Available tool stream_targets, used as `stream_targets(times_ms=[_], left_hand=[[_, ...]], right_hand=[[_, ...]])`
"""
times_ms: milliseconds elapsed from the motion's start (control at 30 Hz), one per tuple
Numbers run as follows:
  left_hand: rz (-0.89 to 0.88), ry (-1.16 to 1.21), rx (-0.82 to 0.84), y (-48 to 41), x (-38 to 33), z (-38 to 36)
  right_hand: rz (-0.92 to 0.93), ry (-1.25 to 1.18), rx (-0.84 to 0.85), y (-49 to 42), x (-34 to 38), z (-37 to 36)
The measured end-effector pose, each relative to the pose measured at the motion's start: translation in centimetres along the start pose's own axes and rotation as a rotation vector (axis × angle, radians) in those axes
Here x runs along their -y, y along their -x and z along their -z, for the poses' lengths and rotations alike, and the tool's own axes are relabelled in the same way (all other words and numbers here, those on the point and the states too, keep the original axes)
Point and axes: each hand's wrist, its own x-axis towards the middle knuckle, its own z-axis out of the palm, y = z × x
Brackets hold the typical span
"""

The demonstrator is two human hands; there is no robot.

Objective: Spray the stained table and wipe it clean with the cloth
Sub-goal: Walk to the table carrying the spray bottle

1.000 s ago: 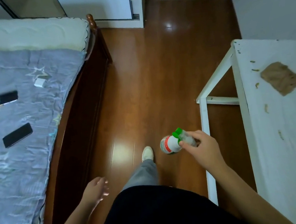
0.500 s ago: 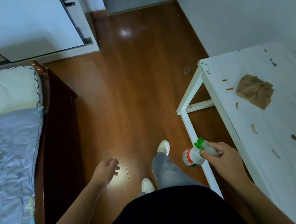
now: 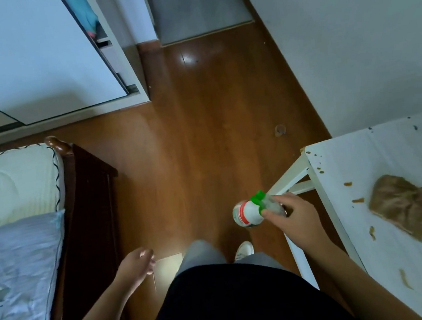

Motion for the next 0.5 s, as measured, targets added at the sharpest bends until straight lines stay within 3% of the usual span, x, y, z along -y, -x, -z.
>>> stream_targets(times_ms=[167, 333, 500], left_hand=[[-0.09, -0.103, 0.085, -6.8, -9.5, 1.4], [-0.258, -0.326, 0.225, -13.4, -21.2, 1.2], [-0.47, -0.601, 0.39, -17.1, -32.0, -1.9]], right_hand=[[-0.027, -0.041, -0.124, -4.3, 2.2, 0.7], [-0.211, -0.09, -0.241, -4.9, 3.4, 2.4], [-0.448, -0.043, -0.548, -3.8, 3.6, 2.4]])
